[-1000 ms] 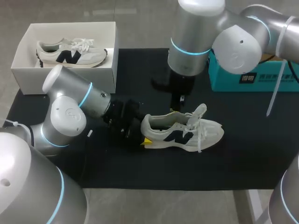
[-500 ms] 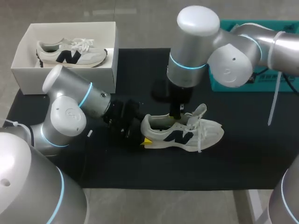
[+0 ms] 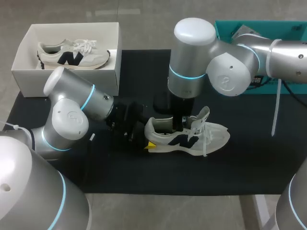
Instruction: Take the shoe out of the shoebox, open the shoe tongue, remove and reinsert the insole, then place the shoe into the shoebox
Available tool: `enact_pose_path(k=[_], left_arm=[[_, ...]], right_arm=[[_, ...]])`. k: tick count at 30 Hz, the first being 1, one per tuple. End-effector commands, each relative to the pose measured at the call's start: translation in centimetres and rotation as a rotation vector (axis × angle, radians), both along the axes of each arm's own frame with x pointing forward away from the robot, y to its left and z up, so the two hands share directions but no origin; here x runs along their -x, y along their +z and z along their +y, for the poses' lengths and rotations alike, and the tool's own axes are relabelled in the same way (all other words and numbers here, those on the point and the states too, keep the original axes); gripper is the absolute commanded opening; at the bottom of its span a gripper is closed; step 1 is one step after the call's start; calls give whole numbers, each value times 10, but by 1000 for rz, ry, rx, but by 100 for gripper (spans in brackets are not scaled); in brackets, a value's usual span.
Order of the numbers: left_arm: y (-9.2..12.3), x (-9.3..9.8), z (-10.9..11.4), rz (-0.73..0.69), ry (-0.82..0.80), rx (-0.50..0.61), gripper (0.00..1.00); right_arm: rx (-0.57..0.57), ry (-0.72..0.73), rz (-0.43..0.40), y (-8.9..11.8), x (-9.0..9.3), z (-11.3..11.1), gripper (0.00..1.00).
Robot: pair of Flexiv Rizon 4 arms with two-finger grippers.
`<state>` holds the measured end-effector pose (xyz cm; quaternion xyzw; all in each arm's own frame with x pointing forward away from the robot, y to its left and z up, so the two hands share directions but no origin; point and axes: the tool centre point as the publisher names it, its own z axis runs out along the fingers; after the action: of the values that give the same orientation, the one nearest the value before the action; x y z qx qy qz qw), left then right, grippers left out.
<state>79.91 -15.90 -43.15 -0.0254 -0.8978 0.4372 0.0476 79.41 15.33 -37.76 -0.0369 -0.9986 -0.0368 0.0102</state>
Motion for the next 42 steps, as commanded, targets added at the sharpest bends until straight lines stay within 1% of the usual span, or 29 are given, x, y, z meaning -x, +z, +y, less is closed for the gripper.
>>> enact_pose_path(k=[1,4,6,10,16,22,26,28,31,34,38,39,41,42], left_arm=[[-3,-1,0,1,-1,-3,0],[-3,-1,0,1,-1,-3,0],[-3,-1,0,1,-1,-3,0],[-3,-1,0,1,-1,-3,0],[-3,-1,0,1,-1,-3,0],[-3,-1,0,1,-1,-3,0],[-3,-1,0,1,-1,-3,0],[-3,-1,0,1,-1,-3,0],[-3,-1,0,1,-1,-3,0],[-3,-1,0,1,-1,-3,0],[-3,-1,0,1,-1,-3,0],[-3,-1,0,1,-1,-3,0],[-3,-1,0,1,-1,-3,0],[-3,-1,0,1,-1,-3,0]], right_arm=[[-10,-14,7,-1,12,-9,0],[-2,-28,6,-1,13,-13,0],[-4,-41,1,-2,8,-18,0],[1,-45,-1,-7,-6,-18,0],[-3,-28,-15,-12,-19,-10,0],[-17,-10,-13,-20,-23,-3,0],[-15,-15,-8,-26,-25,-4,0],[-16,-19,-7,-27,-26,-6,5],[-7,-33,-6,-29,-29,-11,22],[2,-42,-5,-29,-31,-15,26],[9,-48,-1,-31,-35,-20,29],[12,-52,-1,-31,-35,-21,30],[11,-55,-2,-31,-35,-21,27],[13,-54,1,-32,-35,-22,28]])
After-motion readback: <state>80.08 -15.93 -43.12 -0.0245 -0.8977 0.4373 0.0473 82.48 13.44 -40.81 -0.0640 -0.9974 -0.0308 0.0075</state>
